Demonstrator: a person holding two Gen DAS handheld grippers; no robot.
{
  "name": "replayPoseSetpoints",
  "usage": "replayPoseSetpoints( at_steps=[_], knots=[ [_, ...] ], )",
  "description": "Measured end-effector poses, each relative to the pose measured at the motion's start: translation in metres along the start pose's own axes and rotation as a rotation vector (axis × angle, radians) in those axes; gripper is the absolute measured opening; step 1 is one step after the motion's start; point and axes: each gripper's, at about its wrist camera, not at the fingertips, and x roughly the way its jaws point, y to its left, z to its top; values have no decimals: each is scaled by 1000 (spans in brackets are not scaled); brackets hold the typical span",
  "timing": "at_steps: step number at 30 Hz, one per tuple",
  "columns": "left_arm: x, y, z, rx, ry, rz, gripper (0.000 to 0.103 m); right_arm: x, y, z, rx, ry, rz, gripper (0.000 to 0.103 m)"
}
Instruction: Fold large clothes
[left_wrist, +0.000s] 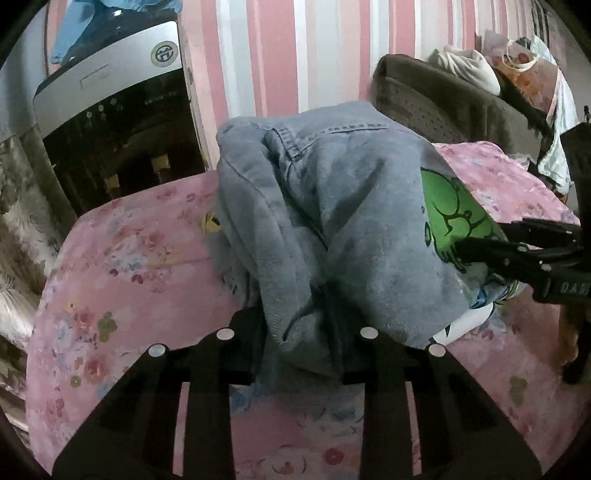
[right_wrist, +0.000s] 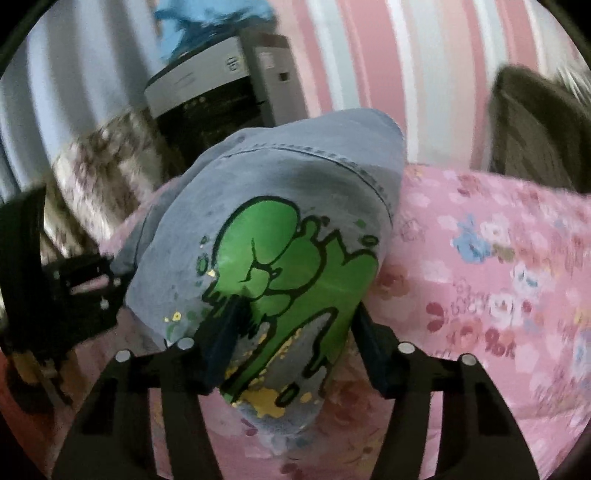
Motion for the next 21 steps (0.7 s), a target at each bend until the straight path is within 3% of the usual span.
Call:
replayPoseSetpoints(
  at_steps=[5,9,13,16,21],
  knots=[
    [-4,-13,3,34,-34,22,12,-7,4,0,-90,-48,-1,47],
    [-21,-21,10,5,-80,12,9,-26,8,2,-119,-118,11,41],
    [-47,-51,20,50,-125,10,8,-67,6,5,-127,-189,5,37],
    [-72,-71,17,18,-142,-66,8,-111,-1,-4,-140,-233,-17,37],
    [-106,-119,-6,35,-159,-138,9,-171,-8,-41,-202,-217,-84,37]
  ],
)
